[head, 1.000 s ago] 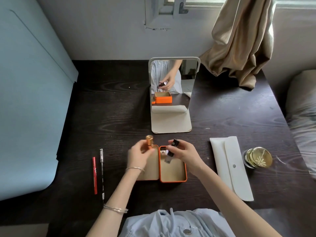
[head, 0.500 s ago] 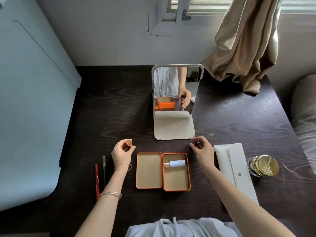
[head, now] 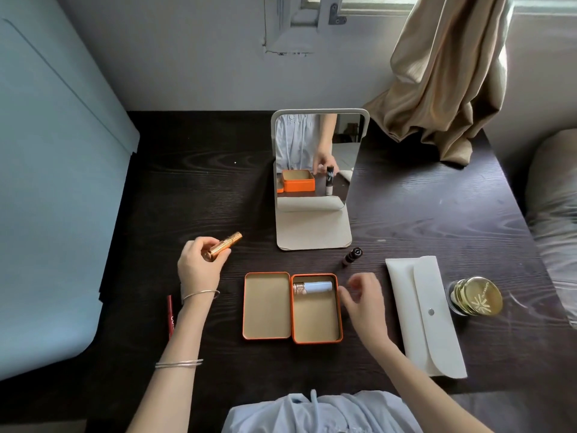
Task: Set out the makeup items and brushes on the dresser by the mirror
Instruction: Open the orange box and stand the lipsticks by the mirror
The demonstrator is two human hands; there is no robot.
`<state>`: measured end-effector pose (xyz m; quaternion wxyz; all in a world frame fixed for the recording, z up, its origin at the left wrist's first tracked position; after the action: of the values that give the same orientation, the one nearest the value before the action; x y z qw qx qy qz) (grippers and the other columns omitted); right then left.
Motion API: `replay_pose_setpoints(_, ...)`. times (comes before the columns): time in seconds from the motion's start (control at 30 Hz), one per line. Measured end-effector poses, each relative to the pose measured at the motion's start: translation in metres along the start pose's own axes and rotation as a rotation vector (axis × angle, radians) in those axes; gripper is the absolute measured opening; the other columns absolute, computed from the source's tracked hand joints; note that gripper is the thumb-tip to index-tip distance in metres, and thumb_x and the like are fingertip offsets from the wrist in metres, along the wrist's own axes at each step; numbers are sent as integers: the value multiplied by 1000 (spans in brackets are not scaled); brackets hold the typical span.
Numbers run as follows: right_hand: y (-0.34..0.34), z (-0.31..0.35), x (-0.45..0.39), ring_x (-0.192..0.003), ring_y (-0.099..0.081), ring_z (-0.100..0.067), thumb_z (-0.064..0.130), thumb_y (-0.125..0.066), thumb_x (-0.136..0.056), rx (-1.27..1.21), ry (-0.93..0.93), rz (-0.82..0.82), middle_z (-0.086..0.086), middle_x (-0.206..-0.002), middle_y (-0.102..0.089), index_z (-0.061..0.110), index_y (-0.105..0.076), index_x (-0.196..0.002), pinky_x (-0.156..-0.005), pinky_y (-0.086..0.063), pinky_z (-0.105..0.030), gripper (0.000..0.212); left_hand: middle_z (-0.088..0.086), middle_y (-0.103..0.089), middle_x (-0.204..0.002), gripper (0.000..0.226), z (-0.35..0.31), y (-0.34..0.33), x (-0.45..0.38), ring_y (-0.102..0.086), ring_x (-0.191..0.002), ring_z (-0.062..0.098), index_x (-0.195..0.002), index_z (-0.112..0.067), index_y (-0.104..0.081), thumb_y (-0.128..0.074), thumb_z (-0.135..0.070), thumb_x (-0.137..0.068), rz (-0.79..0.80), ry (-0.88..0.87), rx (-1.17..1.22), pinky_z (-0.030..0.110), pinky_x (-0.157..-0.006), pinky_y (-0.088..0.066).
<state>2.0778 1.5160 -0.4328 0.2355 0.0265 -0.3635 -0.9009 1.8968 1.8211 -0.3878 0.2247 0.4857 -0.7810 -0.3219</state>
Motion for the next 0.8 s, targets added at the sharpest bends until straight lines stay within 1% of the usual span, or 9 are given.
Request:
replay_pose_setpoints(0.1, -29, 24, 9, -83, -54, -13, 5, -64, -80, 141, 181, 202, 8, -87, -54, 17, -62, -85, -69, -46, -26, 14, 15, -59, -104, 23, -3, -5, -4, -59, -94, 25, -96, -5, -68, -74, -3, -74, 16, 23, -54, 24, -77, -42)
replay_pose_setpoints(0.23, -54, 55, 7, -76, -60, -16, 9, -74, -67, 435, 381, 250, 7, -91, -62, 23, -65, -89, -52, -45, -25, 28, 15, -55, -109, 23, -6, -27, -5, -57, -97, 26, -98, -5, -70, -69, 2, -76, 105, 59, -117, 22, -80, -38)
replay_pose_setpoints(0.33, -67, 61, 2, -65, -61, -21, 11, -76, -64, 588, 381, 296, 2, -87, -60, 23, -67, -82, -43, -32, -23, 24, 14, -56, -109, 25, -4, -42, -4, -57, -98, 27, -101, -5, -69, -68, 2, -77, 155, 64, -137, 24, -81, -40)
replay_pose_setpoints(0.4, -70, 64, 1, -52, -56, -18, 14, -84, -50, 694, 380, 289, 2, -76, -57, 24, -66, -71, -41, -21, -20, 29, 14, -59, -107, 25, -3, -45, -6, -58, -98, 28, -102, -4, -69, -68, 1, -77, 145, 67, -133, 27, -82, -42)
replay_pose_setpoints(0.5, -72, 64, -1, -42, -49, -15, 15, -89, -36, 830, 369, 265, 2, -66, -54, 21, -62, -59, -40, -16, -21, 36, 12, -63, -104, 23, 4, -44, -6, -60, -97, 27, -101, -5, -70, -69, -3, -78, 142, 93, -105, 27, -81, -43)
replay_pose_setpoints(0.6, -71, 62, 0, -38, -47, -14, 12, -89, -34, 818, 378, 247, 2, -64, -51, 19, -55, -53, -42, -15, -22, 40, 10, -65, -100, 20, 10, -46, -1, -61, -94, 26, -98, -7, -71, -70, -5, -77, 167, 89, -82, 29, -80, -45)
replay_pose_setpoints(0.67, -67, 62, 2, -38, -47, -14, 16, -89, -40, 745, 389, 240, 3, -69, -54, 20, -57, -59, -42, -16, -20, 37, 10, -66, -101, 23, 12, -46, 2, -61, -96, 27, -101, -7, -71, -70, -5, -77, 167, 93, -72, 31, -82, -46)
replay_pose_setpoints(0.73, -53, 62, 6, -42, -53, -16, 20, -82, -55, 548, 378, 206, 3, -86, -58, 20, -60, -74, -38, -23, -19, 29, 12, -63, -107, 33, 14, -49, 3, -59, -102, 28, -110, -8, -66, -71, -6, -77, 193, 132, -65, 34, -88, -46)
replay_pose_setpoints(0.8, -33, 58, 9, -56, -61, -12, 23, -72, -73, 326, 317, 144, 7, -105, -59, 19, -60, -91, -42, -40, -24, 22, 13, -58, -118, 49, 19, -55, 6, -57, -109, 29, -122, -10, -59, -74, -7, -75, 239, 184, -40, 38, -94, -46)
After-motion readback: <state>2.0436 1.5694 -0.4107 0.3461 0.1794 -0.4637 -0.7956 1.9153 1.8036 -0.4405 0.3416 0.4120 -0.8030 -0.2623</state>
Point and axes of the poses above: each hand's wrist, its own x-axis away from the middle knuckle, its own y-axis out of the back of the hand, z = x × y, the point moved 10 cm from there along -x, towards the middle knuckle
